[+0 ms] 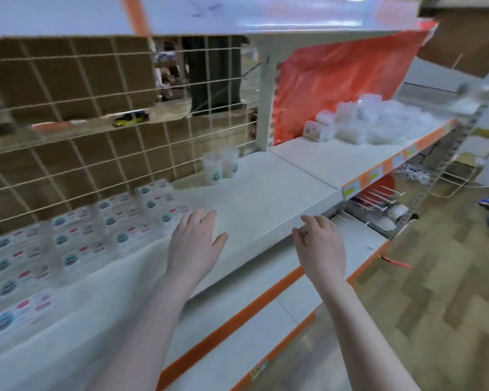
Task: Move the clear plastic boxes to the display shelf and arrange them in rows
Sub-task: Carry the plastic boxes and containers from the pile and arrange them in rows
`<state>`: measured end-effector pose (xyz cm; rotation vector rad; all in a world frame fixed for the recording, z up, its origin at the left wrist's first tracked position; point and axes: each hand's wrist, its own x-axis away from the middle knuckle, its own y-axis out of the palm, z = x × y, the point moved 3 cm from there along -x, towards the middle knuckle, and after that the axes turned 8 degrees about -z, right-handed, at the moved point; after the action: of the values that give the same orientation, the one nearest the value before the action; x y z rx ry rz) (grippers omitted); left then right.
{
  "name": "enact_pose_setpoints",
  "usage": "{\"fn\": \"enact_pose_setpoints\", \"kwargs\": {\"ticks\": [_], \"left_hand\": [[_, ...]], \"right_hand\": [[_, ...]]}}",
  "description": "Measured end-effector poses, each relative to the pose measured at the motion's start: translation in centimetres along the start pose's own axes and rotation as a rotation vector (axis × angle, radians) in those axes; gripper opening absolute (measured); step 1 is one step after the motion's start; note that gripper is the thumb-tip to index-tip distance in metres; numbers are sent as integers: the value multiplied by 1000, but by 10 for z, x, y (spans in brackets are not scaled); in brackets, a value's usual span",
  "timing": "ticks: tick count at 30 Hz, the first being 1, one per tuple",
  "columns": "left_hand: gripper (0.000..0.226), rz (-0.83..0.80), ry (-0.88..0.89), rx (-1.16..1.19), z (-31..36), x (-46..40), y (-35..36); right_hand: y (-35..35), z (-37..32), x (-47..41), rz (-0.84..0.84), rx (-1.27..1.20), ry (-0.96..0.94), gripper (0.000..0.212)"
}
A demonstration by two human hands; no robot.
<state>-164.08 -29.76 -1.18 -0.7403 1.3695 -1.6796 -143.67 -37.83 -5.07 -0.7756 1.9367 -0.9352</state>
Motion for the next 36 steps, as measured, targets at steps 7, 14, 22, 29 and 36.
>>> {"fn": "enact_pose_setpoints", "kwargs": {"ticks": [7, 14, 22, 29, 36], "left_hand": [[56, -39, 68, 64, 108, -84, 32], [56, -58, 132, 74, 178, -157, 53], [55, -18, 141, 128, 223, -270, 77], [56, -16, 137, 106, 252, -353, 82], [53, 56, 13, 101, 273, -403, 83]], "right_hand": [[-28, 106, -54, -20, 102, 33, 25], [-37, 171, -112, 61, 74, 86, 26], [-11, 232, -205, 17, 49, 130, 30], [-1, 273, -291, -23, 25, 147, 38], [14, 305, -374, -36, -27, -5, 32]]}}
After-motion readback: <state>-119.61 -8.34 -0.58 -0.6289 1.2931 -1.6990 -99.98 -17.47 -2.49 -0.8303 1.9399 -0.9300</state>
